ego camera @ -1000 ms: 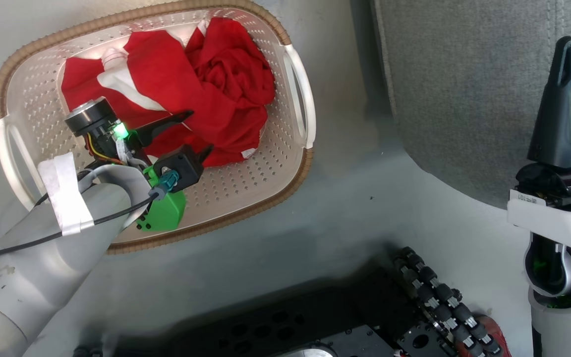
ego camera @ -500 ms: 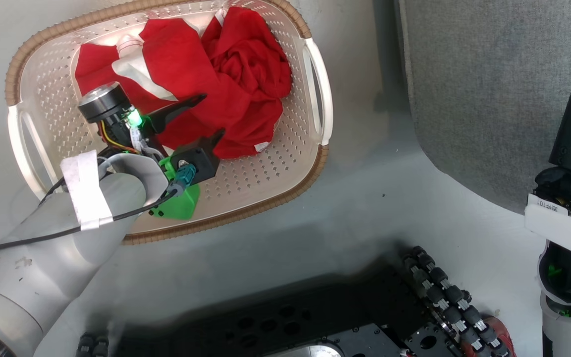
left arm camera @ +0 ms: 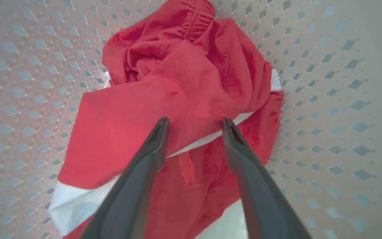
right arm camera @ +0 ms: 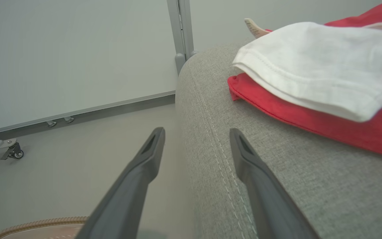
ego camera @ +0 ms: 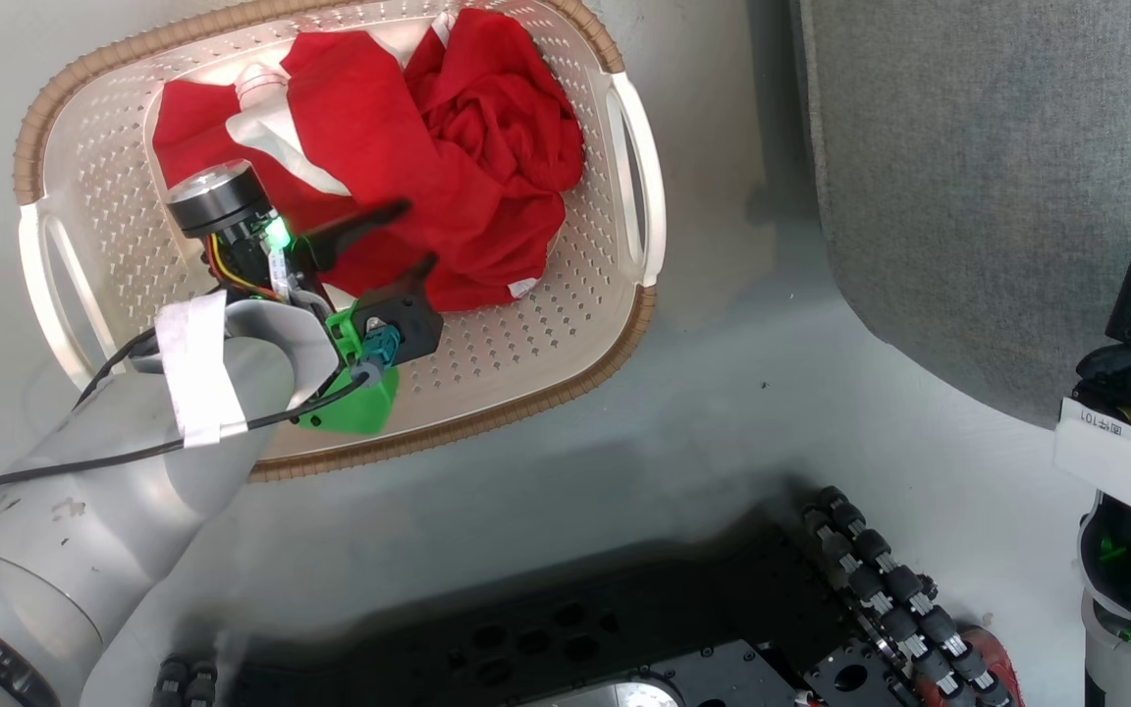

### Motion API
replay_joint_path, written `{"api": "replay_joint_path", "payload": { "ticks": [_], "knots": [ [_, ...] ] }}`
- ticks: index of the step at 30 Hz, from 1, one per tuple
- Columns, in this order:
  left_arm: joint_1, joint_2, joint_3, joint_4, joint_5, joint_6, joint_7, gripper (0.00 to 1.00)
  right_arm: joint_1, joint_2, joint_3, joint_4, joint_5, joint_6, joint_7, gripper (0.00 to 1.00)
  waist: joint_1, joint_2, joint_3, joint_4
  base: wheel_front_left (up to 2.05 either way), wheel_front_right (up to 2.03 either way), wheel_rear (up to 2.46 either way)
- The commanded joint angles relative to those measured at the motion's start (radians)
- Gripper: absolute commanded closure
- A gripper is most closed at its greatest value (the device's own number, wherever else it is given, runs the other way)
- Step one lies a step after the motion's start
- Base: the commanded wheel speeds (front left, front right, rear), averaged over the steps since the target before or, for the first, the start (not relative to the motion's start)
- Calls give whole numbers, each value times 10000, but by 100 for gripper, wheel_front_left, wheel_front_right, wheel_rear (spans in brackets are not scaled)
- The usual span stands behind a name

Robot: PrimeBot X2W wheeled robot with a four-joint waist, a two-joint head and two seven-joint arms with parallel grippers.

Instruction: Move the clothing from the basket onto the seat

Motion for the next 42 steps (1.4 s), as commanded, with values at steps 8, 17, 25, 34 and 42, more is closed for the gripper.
{"api": "replay_joint_path", "payload": {
  "ticks": [8,17,25,34,42],
  "knots": [
    [-177,43,190,-226,-1,92,-1,100,53,-10,37,-101,109,-17,-34,0,0,0,-52,-61,0,0,0],
    [579,386,1176,-1648,-581,306,-1,100,-620,-13,247,191,244,-17,-34,0,0,0,-504,-40,0,0,0],
    [2188,608,2593,-3284,-1214,329,-1,100,-579,-15,482,732,103,-17,-34,0,0,0,-2190,156,0,0,0],
    [4149,204,4362,-4488,-1470,78,-2,100,-45,-15,580,1359,67,-17,-34,0,0,0,-4228,276,0,0,0],
    [5771,-464,5365,-5369,-956,-2,-2,100,771,-18,1210,2267,-12,-16,-34,0,0,0,-6274,552,0,0,0]
  ]
}}
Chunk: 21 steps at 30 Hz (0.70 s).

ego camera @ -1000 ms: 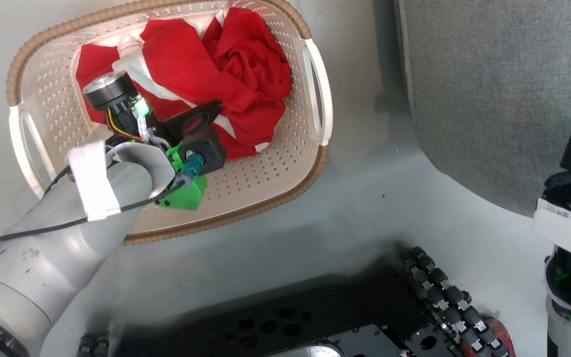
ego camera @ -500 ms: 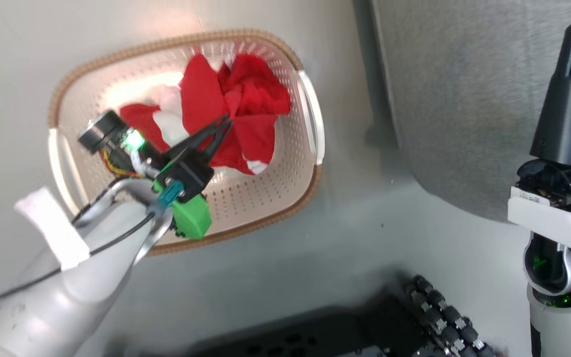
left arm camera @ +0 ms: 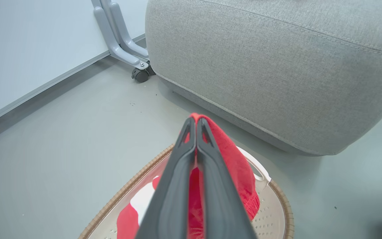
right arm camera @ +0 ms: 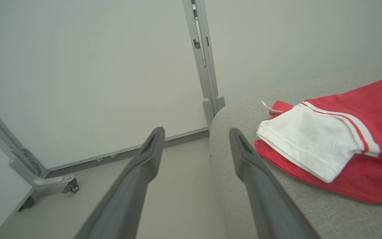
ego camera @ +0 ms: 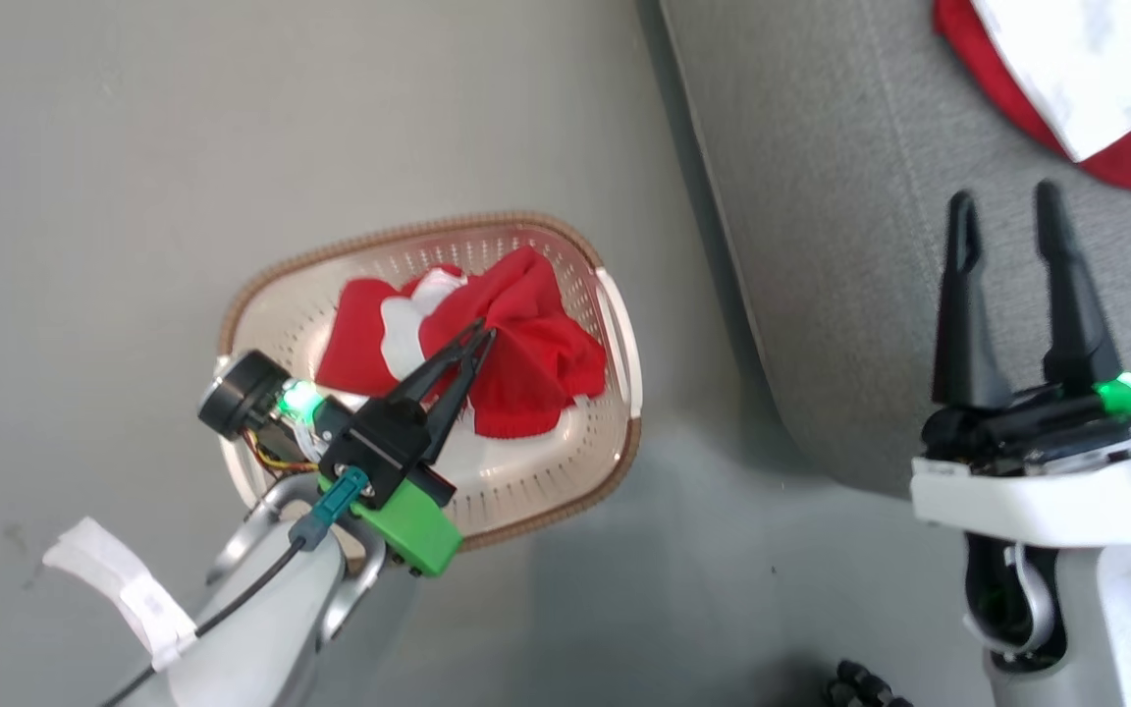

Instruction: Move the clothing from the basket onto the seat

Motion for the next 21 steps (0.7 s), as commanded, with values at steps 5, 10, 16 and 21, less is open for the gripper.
{"api": "replay_joint_path", "payload": {
  "ticks": [5,10,16,21],
  "knots": [
    [1216,-647,1153,-434,-147,-18,-1,100,756,-26,622,658,-210,-14,-34,0,1,0,-2875,459,0,0,0],
    [2100,-1209,2231,-893,-183,-69,-2,100,1295,-30,1297,1230,-466,-16,-34,0,1,0,-4044,439,0,0,0],
    [2835,-1608,3176,-1329,68,-123,-2,100,1893,-29,1699,1739,-481,-14,-34,0,1,0,-5160,385,0,0,0],
    [2943,-1530,3466,-1600,150,-178,-2,100,2163,-27,1894,1939,-458,-14,-34,0,1,0,-5576,319,0,0,0]
  ]
}}
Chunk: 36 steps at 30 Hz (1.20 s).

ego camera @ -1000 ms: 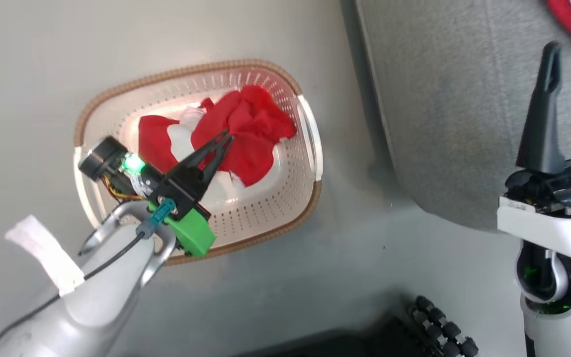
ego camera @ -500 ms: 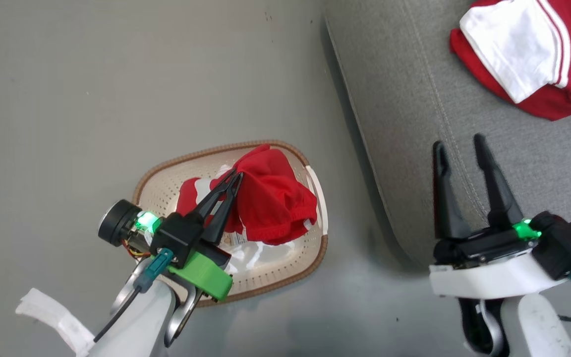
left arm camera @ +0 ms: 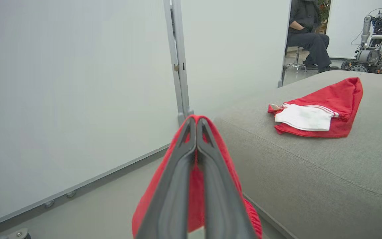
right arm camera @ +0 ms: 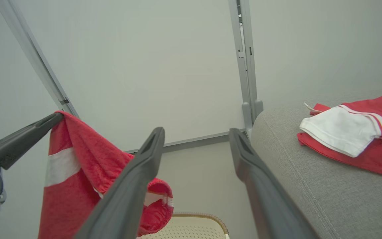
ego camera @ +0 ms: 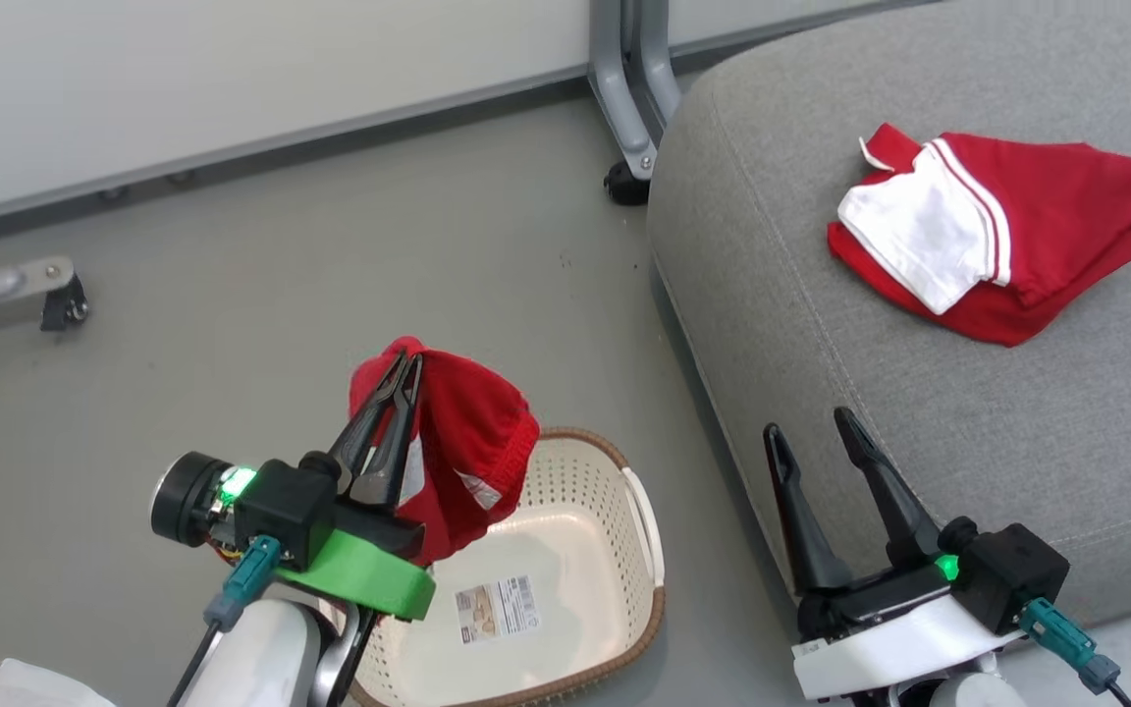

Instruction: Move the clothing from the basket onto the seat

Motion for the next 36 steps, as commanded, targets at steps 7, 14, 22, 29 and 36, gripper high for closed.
{"api": "replay_joint_path", "payload": {
  "ticks": [7,14,22,29,36],
  "knots": [
    [-428,591,-357,-199,-26,-59,-1,100,175,-31,351,167,-192,-14,-34,0,1,-1,-1086,-110,0,0,0],
    [-857,762,-995,-591,-205,-63,-1,100,-215,-26,1121,205,-475,-14,-34,0,1,-1,-1173,-147,0,0,0],
    [-1281,623,-1744,-854,-242,-63,-1,100,-1055,-26,1996,359,-883,-14,-34,0,1,-1,-1106,-111,0,0,0],
    [-1670,697,-2642,-1031,-219,-56,-2,100,-1824,-29,2085,936,-1631,-14,-33,0,1,-1,-1096,-77,0,0,0],
    [-1956,707,-3445,-1258,-315,-56,-1,100,-2135,-28,2259,1996,-1618,-14,-34,0,1,-1,-1102,86,0,0,0]
  ]
}}
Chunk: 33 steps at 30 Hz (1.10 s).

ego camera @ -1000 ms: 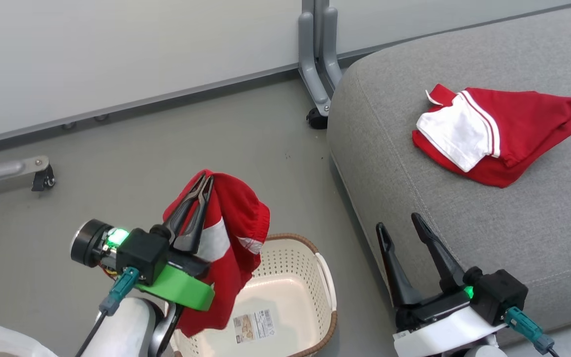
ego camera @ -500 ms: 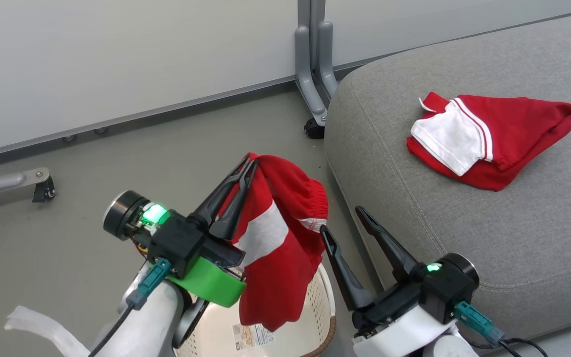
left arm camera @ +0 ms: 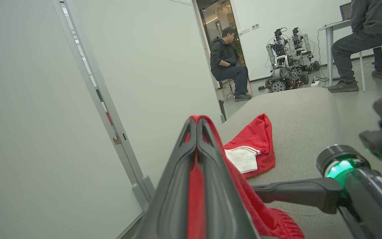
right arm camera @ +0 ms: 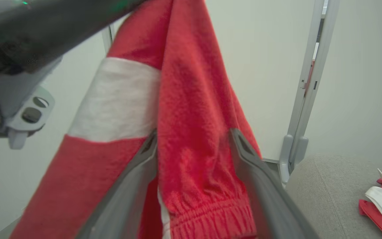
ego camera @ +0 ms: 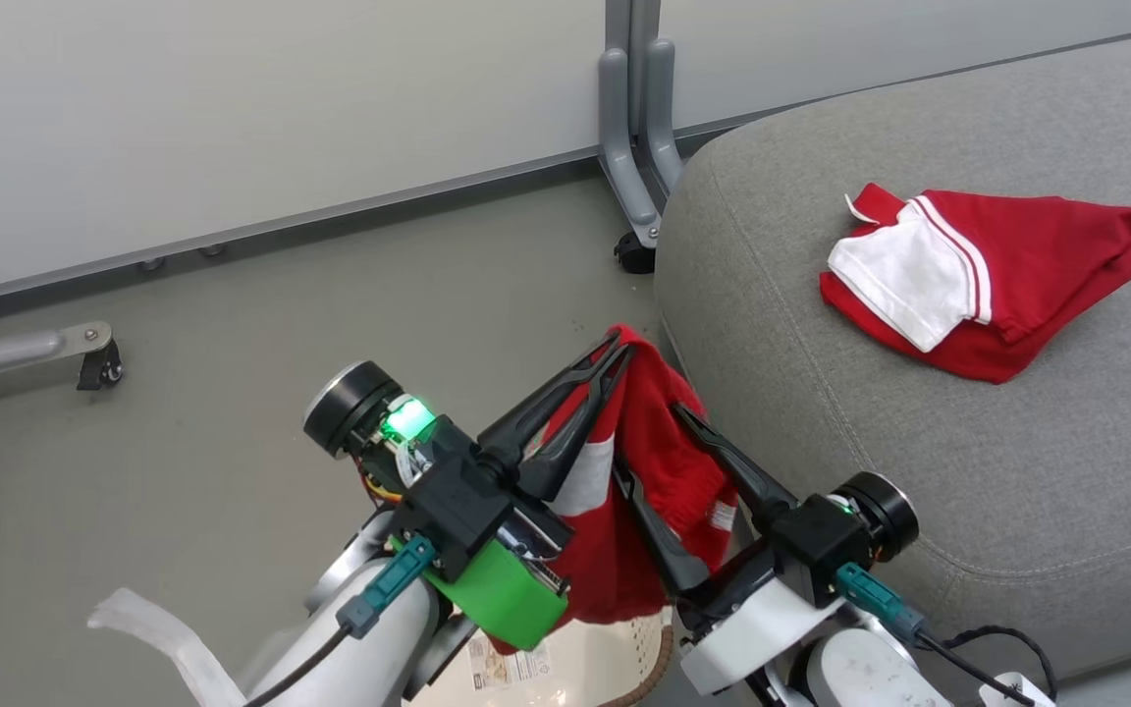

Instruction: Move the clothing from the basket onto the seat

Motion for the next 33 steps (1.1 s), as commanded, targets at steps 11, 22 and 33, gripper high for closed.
{"api": "replay_joint_path", "payload": {
  "ticks": [11,22,33],
  "knots": [
    [-355,361,-764,59,-469,-33,-2,100,-188,-24,150,185,122,-16,-34,100,1,0,62,153,0,0,0],
    [-530,658,-1154,503,-1200,-34,0,100,55,-23,-96,-49,129,-16,-34,100,1,0,150,218,0,0,0],
    [-510,718,-1212,638,-1455,-34,0,0,187,-23,-454,-108,95,-18,-34,100,1,0,208,215,0,0,0]
  ]
}}
